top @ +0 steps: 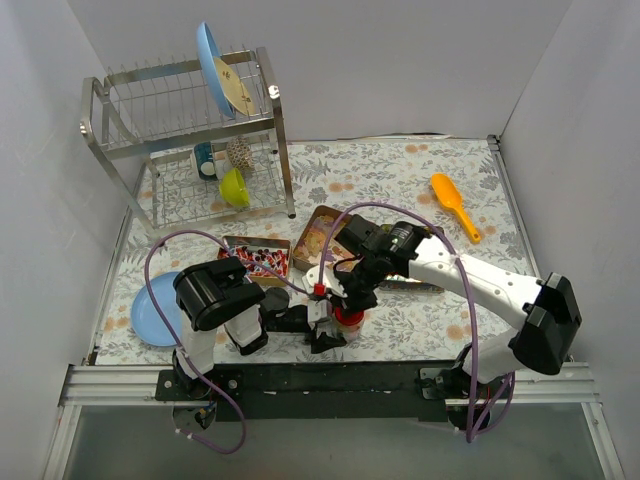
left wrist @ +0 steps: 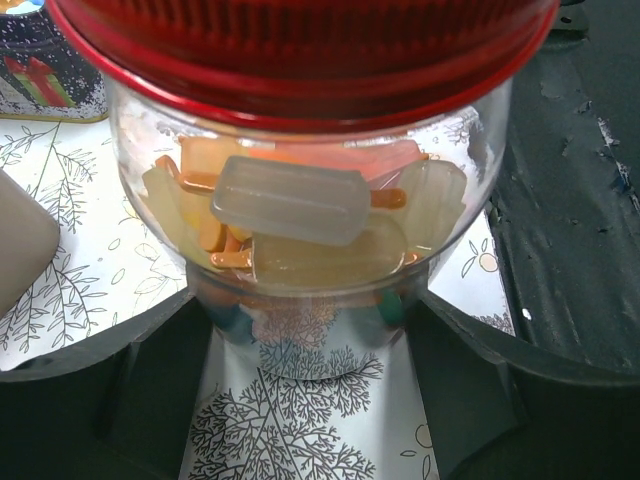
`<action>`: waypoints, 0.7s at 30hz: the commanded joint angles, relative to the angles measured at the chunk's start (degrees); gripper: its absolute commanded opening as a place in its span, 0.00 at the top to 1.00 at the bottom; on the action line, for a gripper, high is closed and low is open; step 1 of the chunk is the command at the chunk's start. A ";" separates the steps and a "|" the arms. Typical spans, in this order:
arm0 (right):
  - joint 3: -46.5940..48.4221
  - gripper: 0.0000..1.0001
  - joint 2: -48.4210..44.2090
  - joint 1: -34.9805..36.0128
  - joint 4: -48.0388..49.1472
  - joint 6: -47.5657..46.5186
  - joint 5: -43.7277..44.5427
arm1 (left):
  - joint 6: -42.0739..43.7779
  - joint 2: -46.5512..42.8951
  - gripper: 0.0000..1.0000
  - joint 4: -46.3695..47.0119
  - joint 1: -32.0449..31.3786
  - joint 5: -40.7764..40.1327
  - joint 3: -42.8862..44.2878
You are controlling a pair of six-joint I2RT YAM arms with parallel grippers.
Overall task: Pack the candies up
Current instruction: Screw the bottle lid onto the packing bottle.
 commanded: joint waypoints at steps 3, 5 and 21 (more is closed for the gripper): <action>-6.20 0.90 -4.09 0.26 -6.43 -2.36 5.55 | 0.52 3.34 1.00 7.25 -0.32 -3.96 -2.16; -7.69 0.90 -4.80 -0.18 -6.00 -2.18 6.08 | 0.61 3.52 1.00 7.25 -0.40 -3.70 -2.07; -4.99 0.89 -2.86 -9.06 -2.05 -2.10 6.52 | 0.78 4.05 1.00 5.32 -0.32 -2.55 -1.02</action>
